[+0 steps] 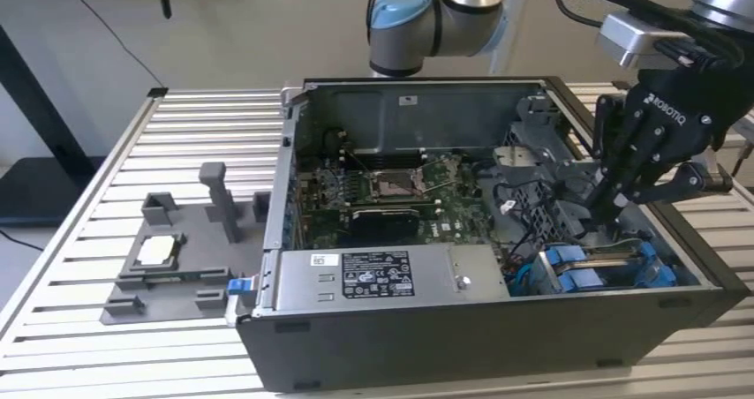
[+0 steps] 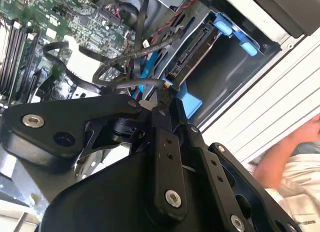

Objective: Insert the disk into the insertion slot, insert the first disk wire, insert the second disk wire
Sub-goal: 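Insert the first disk wire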

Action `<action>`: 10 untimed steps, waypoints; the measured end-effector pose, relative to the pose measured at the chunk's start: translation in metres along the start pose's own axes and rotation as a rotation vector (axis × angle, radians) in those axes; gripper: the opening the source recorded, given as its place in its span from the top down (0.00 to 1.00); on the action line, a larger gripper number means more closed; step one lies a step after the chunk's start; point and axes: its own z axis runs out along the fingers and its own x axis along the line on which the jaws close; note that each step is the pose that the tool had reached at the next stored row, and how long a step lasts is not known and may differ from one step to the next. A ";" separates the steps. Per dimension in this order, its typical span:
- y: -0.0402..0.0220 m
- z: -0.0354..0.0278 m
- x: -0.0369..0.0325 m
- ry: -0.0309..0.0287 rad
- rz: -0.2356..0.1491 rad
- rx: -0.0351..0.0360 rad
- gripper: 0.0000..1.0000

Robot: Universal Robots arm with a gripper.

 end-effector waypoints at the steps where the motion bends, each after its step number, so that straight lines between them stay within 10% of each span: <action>1: -0.0014 0.0001 0.0002 0.0006 0.000 -0.0073 0.81; 5: -0.0069 0.0003 0.0020 0.0016 -0.001 -0.0419 0.81; 10: -0.0120 0.0019 0.0039 0.0015 -0.001 -0.0457 0.81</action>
